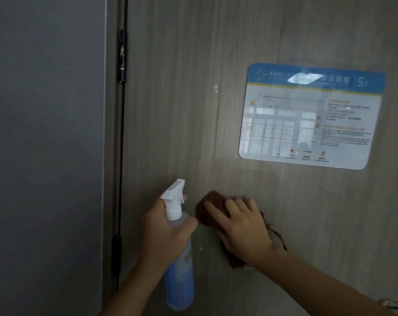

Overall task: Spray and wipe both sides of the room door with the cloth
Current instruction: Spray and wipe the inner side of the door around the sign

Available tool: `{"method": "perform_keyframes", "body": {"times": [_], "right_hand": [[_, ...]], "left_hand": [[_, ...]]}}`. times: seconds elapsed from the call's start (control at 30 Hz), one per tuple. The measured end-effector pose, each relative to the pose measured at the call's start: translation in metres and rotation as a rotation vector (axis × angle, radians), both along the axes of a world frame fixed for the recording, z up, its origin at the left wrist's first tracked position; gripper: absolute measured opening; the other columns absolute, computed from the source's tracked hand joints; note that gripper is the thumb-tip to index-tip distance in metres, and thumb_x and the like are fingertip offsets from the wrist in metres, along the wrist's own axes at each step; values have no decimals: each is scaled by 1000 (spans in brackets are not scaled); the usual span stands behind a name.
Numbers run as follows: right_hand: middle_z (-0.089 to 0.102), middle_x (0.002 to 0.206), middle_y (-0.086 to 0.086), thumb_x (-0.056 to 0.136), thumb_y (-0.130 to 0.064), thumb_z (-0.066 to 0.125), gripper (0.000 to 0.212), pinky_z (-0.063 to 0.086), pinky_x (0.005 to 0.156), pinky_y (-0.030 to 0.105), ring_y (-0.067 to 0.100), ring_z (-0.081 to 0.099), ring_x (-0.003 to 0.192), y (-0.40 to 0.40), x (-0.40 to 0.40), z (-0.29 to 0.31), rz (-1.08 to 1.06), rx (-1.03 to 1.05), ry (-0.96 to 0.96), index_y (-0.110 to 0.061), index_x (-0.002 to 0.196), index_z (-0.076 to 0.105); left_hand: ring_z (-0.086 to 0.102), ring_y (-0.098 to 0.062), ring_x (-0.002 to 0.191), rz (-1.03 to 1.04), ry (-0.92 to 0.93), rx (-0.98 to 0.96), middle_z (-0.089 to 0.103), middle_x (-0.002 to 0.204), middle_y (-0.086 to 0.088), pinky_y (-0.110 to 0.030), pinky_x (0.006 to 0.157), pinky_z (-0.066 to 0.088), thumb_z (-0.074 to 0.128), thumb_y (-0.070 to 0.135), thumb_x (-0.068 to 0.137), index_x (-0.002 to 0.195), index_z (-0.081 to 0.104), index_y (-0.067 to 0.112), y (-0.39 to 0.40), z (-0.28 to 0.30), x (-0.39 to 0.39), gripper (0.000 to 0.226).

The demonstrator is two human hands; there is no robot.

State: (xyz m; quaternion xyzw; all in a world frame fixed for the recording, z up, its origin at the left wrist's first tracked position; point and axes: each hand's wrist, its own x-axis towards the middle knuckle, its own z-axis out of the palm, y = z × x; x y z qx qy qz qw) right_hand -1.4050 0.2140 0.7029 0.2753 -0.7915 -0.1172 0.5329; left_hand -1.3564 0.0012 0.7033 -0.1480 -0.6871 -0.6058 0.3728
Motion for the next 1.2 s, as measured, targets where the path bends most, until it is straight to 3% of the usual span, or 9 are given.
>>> {"method": "perform_keyframes", "body": {"times": [0.07, 0.27, 0.4, 0.5, 0.6, 0.7, 0.83, 1.03, 1.2], "right_hand": [[61, 99, 9, 85, -38, 67, 55, 42, 75, 42, 32, 58, 83, 7, 0, 7, 1, 28, 2, -24, 137, 62], [60, 94, 9, 82, -30, 72, 56, 37, 73, 41, 31, 57, 80, -6, -2, 82, -79, -340, 123, -20, 136, 63], [60, 97, 7, 73, -38, 76, 67, 40, 72, 40, 30, 57, 82, -15, 1, 39, -2, -54, 17, -22, 137, 62], [59, 95, 1, 74, -43, 67, 61, 42, 69, 38, 27, 56, 78, -5, 4, 29, 2, 79, -99, -30, 134, 61], [62, 102, 1, 80, -40, 64, 58, 49, 71, 36, 28, 61, 82, -6, 14, 66, 134, -116, -153, -31, 136, 59], [60, 98, 2, 80, -34, 68, 58, 47, 67, 33, 27, 60, 78, -4, 29, 130, 205, -320, -28, -26, 138, 61], [60, 93, 7, 83, -30, 70, 54, 49, 66, 37, 32, 61, 75, 8, 36, 210, 194, -483, 140, -22, 135, 63], [60, 92, 8, 84, -27, 75, 50, 50, 67, 39, 35, 62, 75, 12, 32, 258, 181, -513, 209, -23, 133, 64], [59, 93, 6, 87, -31, 72, 49, 52, 68, 42, 32, 61, 76, 13, 32, 269, 151, -476, 197, -25, 135, 62]], "left_hand": [[60, -1, 55, -10, 11, 5, 69, 69, 16, -14, 54, 46, 78, -12, 73, 91, 68, 20, 0, 6, 2, 38], [55, -1, 52, -50, 65, 15, 62, 60, 12, -14, 50, 43, 77, -8, 74, 94, 69, 20, 0, 38, -1, 35], [60, 1, 60, -46, 113, -1, 68, 71, 18, -12, 56, 46, 78, -2, 73, 99, 71, 16, 1, 73, -3, 33], [63, -1, 65, -60, 158, -20, 71, 79, 9, -15, 58, 48, 72, 12, 65, 99, 72, 18, 0, 102, -2, 34], [65, -1, 69, -62, 195, -41, 73, 85, 4, -14, 60, 48, 74, 10, 65, 100, 73, 16, -1, 133, -5, 35], [65, -1, 69, -74, 202, -65, 74, 88, -3, -14, 59, 49, 80, -4, 70, 98, 72, 14, 1, 163, -9, 34], [63, -1, 64, -61, 205, -92, 73, 81, -2, -15, 56, 48, 78, 5, 68, 90, 70, 15, 7, 188, -12, 25], [58, -4, 58, -8, 212, -128, 69, 77, -10, -15, 50, 44, 76, 2, 72, 84, 66, 9, 11, 199, -11, 16], [53, -2, 53, -36, 223, -134, 64, 67, -2, -15, 49, 43, 76, 1, 71, 90, 68, 11, 9, 200, -10, 22]]}}
